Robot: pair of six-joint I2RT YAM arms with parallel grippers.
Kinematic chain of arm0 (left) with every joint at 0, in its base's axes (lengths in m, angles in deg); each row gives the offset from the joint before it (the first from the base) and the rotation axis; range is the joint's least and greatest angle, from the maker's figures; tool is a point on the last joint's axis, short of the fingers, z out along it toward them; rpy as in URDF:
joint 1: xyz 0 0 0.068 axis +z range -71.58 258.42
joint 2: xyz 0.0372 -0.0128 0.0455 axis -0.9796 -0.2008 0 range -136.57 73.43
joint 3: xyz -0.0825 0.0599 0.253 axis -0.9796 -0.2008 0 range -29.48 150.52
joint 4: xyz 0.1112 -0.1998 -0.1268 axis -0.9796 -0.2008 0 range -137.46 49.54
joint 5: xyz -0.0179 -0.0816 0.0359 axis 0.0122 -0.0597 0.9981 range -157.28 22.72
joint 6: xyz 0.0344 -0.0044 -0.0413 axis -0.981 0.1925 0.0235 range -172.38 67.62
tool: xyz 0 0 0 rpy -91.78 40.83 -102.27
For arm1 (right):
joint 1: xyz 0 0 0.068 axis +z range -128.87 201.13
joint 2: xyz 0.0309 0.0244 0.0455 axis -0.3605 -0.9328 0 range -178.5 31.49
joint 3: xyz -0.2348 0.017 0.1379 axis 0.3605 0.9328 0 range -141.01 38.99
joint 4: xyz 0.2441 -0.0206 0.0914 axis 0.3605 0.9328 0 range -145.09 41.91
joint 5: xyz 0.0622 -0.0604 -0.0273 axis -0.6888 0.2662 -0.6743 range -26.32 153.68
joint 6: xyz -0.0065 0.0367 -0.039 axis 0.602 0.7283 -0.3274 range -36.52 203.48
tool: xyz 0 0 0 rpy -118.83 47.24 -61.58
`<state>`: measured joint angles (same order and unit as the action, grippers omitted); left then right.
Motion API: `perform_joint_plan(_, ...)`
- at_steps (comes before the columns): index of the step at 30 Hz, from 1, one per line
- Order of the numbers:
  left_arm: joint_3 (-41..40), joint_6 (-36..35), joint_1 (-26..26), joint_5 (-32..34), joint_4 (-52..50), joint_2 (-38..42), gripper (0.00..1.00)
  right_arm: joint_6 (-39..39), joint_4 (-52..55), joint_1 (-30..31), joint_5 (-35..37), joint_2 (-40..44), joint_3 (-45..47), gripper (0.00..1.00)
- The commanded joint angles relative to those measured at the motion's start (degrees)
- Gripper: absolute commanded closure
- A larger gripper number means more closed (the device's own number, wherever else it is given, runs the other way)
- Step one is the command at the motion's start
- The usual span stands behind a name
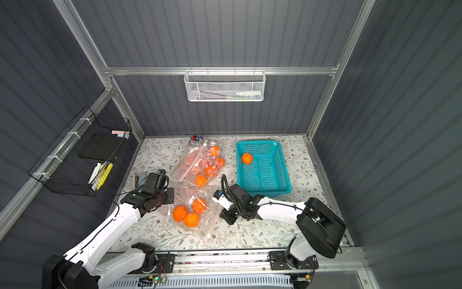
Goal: Open the zip-top bag and take out the orange
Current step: Adjust the zipper food storage bag at the center of the board.
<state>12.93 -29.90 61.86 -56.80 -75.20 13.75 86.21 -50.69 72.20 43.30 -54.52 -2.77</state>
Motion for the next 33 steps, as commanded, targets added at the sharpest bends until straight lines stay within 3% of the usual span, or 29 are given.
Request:
perform_joint_plan(1, -0.44, -0.89, 0.17, -0.57, -0.19, -0.10, 1.00, -1.07, -1.57, 0.57, -0.28, -1.36, -1.54, 0.91)
perform_joint_plan(8, -0.46, -0.98, 0.12, -0.72, -0.17, -0.26, 1.00, -2.12, -0.76, 0.92, -0.70, -1.10, -2.60, 0.94)
perform_joint_plan(18, -0.48, -1.03, 0.12, -0.99, -0.06, -0.37, 1.00, -5.36, 6.48, 1.05, 4.84, 1.08, -4.97, 0.94)
perform_joint_plan(29, -0.46, -0.93, 0.12, -1.26, -0.07, -0.61, 1.00, -4.49, 2.40, 1.14, 2.89, -3.77, -7.52, 0.94)
perform_joint_plan(33, -0.57, -0.94, 0.13, -1.38, -0.01, -0.63, 1.00, -3.58, -1.01, 1.38, -1.04, -7.10, -8.75, 0.91)
